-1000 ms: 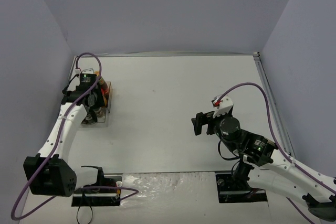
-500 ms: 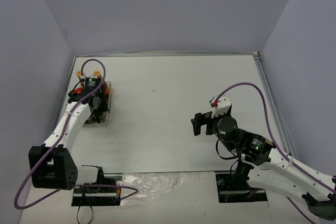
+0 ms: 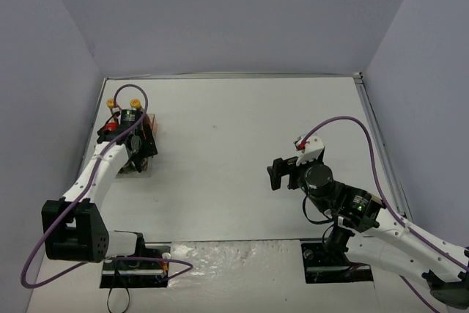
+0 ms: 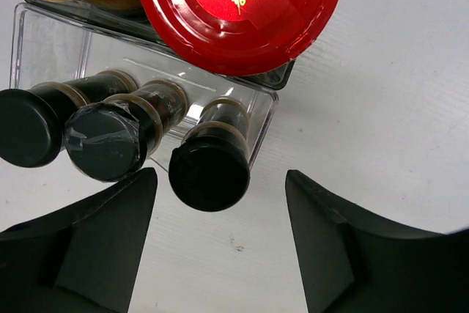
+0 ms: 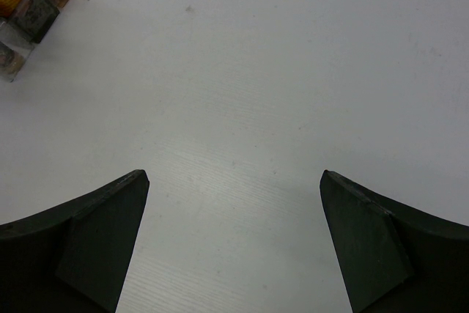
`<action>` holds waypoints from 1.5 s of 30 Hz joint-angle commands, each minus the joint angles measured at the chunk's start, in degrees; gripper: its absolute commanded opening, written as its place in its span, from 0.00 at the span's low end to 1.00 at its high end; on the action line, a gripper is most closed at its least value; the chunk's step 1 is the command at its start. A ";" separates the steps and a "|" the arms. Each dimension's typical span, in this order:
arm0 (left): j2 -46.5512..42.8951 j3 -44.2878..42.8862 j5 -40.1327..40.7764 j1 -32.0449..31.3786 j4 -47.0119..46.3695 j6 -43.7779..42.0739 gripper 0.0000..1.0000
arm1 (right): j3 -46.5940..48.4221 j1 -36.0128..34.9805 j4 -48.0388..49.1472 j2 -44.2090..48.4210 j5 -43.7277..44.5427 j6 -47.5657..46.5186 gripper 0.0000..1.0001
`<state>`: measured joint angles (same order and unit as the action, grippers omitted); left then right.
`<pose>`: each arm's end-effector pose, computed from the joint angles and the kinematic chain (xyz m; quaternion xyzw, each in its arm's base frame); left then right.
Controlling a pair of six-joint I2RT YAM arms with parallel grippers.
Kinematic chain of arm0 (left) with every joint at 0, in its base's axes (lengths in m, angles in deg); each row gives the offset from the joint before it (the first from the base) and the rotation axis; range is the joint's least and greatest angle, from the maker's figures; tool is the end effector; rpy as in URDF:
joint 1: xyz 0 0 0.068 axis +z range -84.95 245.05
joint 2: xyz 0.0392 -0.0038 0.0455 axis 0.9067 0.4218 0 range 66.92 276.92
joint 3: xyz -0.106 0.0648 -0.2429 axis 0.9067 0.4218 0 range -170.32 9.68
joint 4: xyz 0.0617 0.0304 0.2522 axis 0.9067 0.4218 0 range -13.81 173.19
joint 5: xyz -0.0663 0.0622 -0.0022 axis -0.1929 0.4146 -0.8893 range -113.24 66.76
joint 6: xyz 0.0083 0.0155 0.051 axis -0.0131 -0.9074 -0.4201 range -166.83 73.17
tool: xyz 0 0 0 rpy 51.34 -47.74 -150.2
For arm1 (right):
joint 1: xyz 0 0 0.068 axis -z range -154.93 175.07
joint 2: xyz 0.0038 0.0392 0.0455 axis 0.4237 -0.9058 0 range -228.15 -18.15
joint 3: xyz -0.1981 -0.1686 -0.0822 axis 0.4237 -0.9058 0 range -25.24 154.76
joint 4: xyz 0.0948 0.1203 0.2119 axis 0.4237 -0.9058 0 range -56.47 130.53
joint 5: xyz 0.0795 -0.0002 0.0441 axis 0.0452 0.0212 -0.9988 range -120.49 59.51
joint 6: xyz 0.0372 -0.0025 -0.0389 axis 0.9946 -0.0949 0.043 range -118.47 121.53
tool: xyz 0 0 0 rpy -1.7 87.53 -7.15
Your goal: Organize the condiment bottles
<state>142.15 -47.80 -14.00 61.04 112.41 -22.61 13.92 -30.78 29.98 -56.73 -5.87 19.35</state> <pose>0.2682 -0.0130 0.2629 -0.1908 0.9288 -0.0009 0.3177 0.1036 0.1265 0.3222 -0.1142 0.7521 0.2460 0.6007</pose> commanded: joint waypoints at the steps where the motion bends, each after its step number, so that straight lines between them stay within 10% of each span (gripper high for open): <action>1: -3.59 -1.92 -0.25 0.23 0.96 0.74 0.76 | 0.89 0.31 3.16 0.58 0.35 0.12 1.00; 10: -16.48 -7.18 -3.64 0.23 9.66 -1.77 0.96 | 4.71 0.31 1.62 2.92 4.84 -0.73 1.00; 24: -42.34 -8.43 -6.94 0.13 16.83 -7.28 0.97 | 11.54 0.22 -3.08 10.13 17.21 -8.00 1.00; 45: -55.98 -11.44 2.88 -8.48 26.30 -0.40 0.97 | 8.22 0.22 -5.19 20.30 19.59 -8.59 1.00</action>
<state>85.13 -57.18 -13.41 53.16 137.96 -24.64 22.48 -30.78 22.24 -35.34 11.67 11.50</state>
